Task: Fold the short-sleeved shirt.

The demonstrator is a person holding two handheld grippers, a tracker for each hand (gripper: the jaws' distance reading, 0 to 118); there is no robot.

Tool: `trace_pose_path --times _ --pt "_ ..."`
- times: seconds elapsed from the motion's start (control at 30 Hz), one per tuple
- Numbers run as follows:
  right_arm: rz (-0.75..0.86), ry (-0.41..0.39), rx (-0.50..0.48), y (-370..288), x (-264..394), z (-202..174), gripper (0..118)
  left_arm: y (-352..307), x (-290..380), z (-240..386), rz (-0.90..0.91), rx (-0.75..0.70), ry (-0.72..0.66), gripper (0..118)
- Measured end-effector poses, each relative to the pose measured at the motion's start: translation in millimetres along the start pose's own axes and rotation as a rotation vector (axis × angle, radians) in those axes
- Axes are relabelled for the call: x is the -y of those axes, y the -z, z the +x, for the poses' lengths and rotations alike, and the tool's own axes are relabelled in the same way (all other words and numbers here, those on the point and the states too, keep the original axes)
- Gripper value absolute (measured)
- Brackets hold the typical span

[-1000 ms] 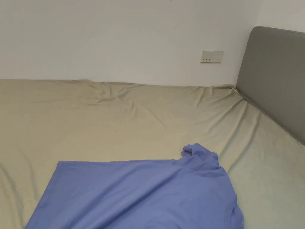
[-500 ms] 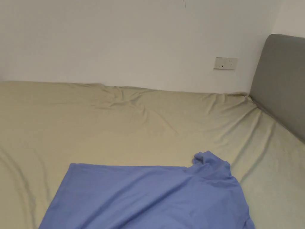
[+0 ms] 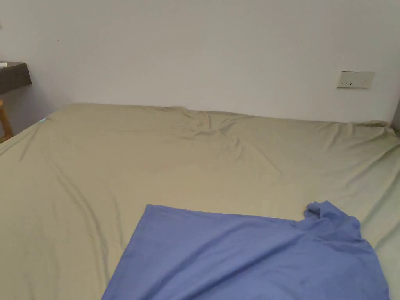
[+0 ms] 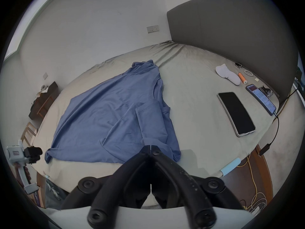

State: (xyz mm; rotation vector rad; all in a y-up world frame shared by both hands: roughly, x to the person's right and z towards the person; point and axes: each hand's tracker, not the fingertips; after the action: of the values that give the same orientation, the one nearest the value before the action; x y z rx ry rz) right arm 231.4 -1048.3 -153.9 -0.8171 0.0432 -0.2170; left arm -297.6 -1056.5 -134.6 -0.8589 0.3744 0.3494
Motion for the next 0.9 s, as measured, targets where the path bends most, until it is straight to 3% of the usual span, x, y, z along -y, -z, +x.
trace_pose_path --times 0.03,0.07,0.13,0.17,0.2,0.23,0.27,0.3,0.33,0.4,0.43,0.47,0.57,0.6,0.63,0.67,0.7,0.73,0.9 --pt "0.0 0.004 0.005 -0.5 -0.2 0.7 2 8.7 1.2 0.9 -0.013 -0.003 0.0 98" --pt "0.001 0.008 0.01 -0.8 -0.6 2.8 2 15.8 2.3 2.0 -0.019 -0.004 0.005 96" --pt "-0.005 0.01 0.022 -0.6 -1.7 7.6 2 29.9 3.6 3.2 -0.03 -0.023 0.013 80" --pt "-0.009 0.012 0.034 -0.1 -1.9 9.3 2 36.7 3.6 3.6 -0.054 -0.042 0.016 67" --pt "-0.011 0.013 0.047 0.2 -1.8 10.6 2 41.4 4.1 5.3 -0.099 -0.042 0.009 45" --pt "-0.014 0.013 0.064 0.4 -3.1 12.2 2 45.3 5.3 5.6 -0.126 -0.026 -0.019 35" --pt "-0.015 0.012 0.083 0.2 -3.2 13.0 3 45.7 5.9 7.0 -0.101 -0.041 -0.024 34" --pt "-0.013 0.008 0.096 0.5 -3.3 13.5 17 41.2 6.5 8.3 -0.081 -0.049 -0.02 25" --pt "-0.009 0.006 0.102 1.0 -3.1 14.1 39 39.3 6.2 8.9 -0.084 -0.039 -0.015 14" --pt "-0.016 0.003 0.105 7.8 -3.5 16.3 92 42.4 5.9 7.9 -0.104 -0.004 -0.061 14" --pt "-0.025 0.013 0.101 11.7 -4.3 16.8 104 43.1 5.7 7.2 -0.095 -0.018 -0.051 14" --pt "-0.039 0.015 0.104 16.2 -5.5 16.8 108 42.5 5.8 5.1 -0.097 -0.018 -0.051 14" --pt "-0.05 0.027 0.108 33.5 -5.3 20.0 106 41.0 6.4 6.1 -0.097 -0.017 -0.05 14" --pt "-0.07 0.04 0.105 40.2 -5.2 22.0 99 39.3 7.2 9.2 -0.096 -0.018 -0.05 14" --pt "-0.105 0.056 0.092 47.6 -2.6 23.8 86 39.1 7.5 9.5 -0.095 -0.019 -0.053 14" --pt "-0.136 0.068 0.076 54.0 -0.6 25.4 65 38.7 7.6 9.8 -0.094 -0.02 -0.055 14" --pt "-0.157 0.075 0.065 59.0 1.1 26.0 26 37.3 7.5 11.8 -0.093 -0.022 -0.056 14" --pt "-0.17 0.068 0.047 62.6 3.0 25.2 14 34.9 6.7 14.9 -0.092 -0.023 -0.061 14" --pt "-0.151 0.027 0.051 53.1 -14.4 14.5 13 18.8 -12.2 13.6 -0.064 0.034 -0.159 13"
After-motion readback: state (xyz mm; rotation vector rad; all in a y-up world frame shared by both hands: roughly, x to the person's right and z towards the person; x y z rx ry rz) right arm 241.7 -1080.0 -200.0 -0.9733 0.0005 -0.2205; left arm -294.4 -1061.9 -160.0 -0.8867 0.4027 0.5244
